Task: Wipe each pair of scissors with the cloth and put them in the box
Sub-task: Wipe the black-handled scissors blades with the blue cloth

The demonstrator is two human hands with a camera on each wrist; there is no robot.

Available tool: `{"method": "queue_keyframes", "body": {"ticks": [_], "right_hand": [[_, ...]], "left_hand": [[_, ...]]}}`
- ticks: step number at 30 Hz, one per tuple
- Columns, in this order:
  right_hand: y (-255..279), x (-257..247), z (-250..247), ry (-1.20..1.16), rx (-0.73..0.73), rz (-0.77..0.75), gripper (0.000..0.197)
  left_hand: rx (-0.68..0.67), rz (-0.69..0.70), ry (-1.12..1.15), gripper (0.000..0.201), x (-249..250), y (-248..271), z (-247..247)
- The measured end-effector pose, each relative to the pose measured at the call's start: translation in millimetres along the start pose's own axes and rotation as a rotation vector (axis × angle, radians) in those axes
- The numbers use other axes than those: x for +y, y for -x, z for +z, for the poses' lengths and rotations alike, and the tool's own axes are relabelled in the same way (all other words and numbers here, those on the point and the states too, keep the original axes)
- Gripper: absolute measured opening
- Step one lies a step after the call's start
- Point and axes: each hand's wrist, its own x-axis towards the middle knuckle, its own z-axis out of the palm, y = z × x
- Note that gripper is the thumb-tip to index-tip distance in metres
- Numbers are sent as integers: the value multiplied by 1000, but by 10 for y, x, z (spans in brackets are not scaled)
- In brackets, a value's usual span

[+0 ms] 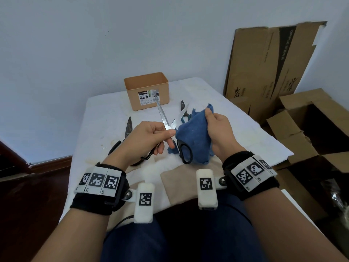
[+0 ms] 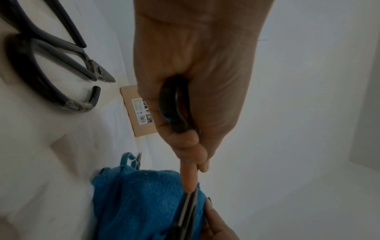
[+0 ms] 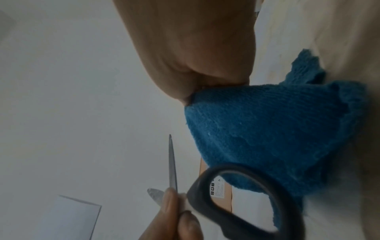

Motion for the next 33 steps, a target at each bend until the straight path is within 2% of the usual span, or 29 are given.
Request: {"method": "queue_keyframes", "body": {"ticks": [3, 6, 7, 12, 17, 24, 29, 33], "right_hand": [[64, -19, 98, -29, -57, 8, 39], [151, -26, 202, -110, -124, 3, 64], [166, -22, 224, -123, -149, 4, 66], [165, 6, 241, -131, -210, 14, 40], [133, 27, 190, -126, -192, 31, 35], [119, 55, 160, -64, -179, 5, 43], [107, 65, 136, -32, -185, -13, 31], [99, 82, 144, -8, -169, -17, 31]], "left_hand": [[0, -2, 23, 27, -1, -14, 43], [12, -8, 46, 31, -22, -50, 92], [14, -9, 45, 33, -34, -68, 105], [13, -2, 39, 30, -58, -111, 129], [-13, -12, 12, 29, -68, -119, 124], [-52, -16, 5, 21, -35, -76, 96], [-75, -25, -42, 23, -10, -56, 95], [-88, -34, -74, 29, -14, -52, 92]]}}
